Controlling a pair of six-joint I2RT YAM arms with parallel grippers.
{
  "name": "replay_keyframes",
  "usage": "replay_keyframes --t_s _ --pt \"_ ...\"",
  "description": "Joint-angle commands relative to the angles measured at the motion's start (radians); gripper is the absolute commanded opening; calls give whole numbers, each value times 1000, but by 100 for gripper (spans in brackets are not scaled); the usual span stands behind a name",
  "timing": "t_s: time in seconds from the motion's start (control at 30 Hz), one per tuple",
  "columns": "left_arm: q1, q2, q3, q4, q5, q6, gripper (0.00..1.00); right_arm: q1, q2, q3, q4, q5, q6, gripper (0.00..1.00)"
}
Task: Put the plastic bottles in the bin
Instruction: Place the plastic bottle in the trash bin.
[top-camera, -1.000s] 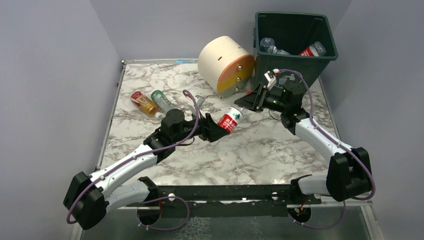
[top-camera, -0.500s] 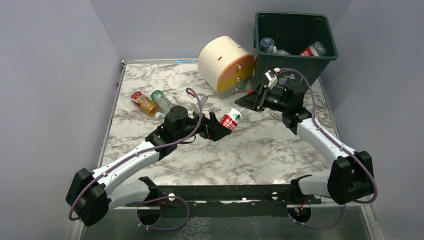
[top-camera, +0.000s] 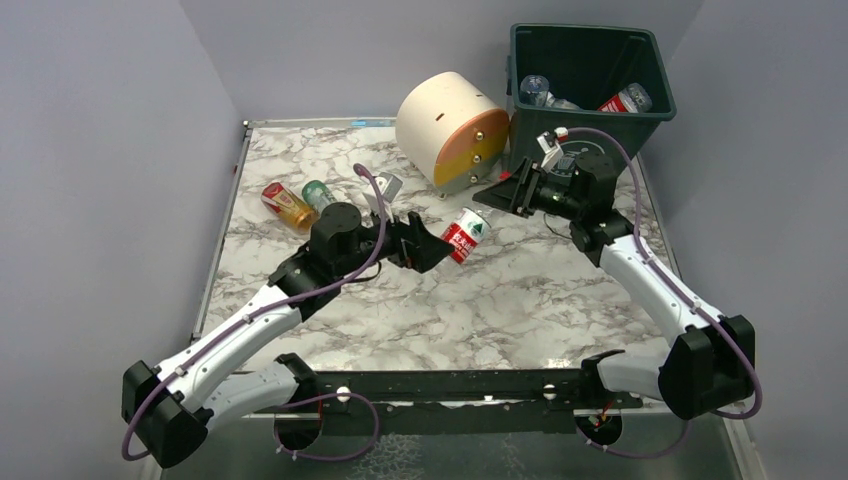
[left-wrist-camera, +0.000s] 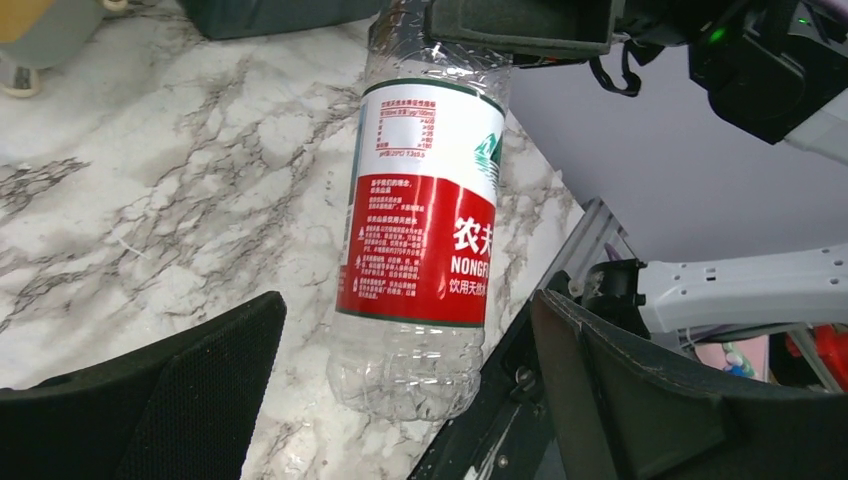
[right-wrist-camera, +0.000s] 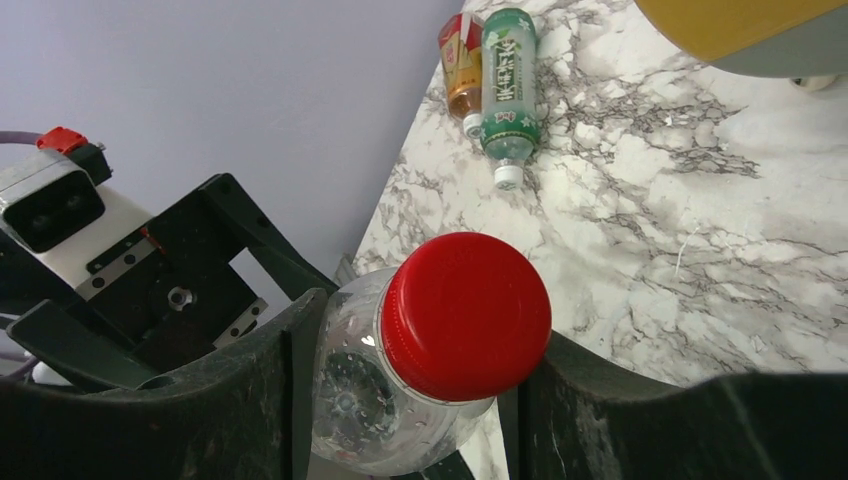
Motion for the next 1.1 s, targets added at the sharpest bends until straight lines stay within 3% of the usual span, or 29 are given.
replay_keyframes --t_s 0.0,0.27,0.67,1.07 --pt "2 -55 49 -121 -111 47 99 6 -35 77 -73 64 -51 55" --pt "3 -114 114 -241 -223 94 99 4 -34 237 -209 139 -141 55" --pt "3 -155 98 -301 -270 99 99 -61 40 573 -343 249 -247 57" --pt "5 -175 77 -332 -282 103 99 -403 143 781 -233 155 -90 57"
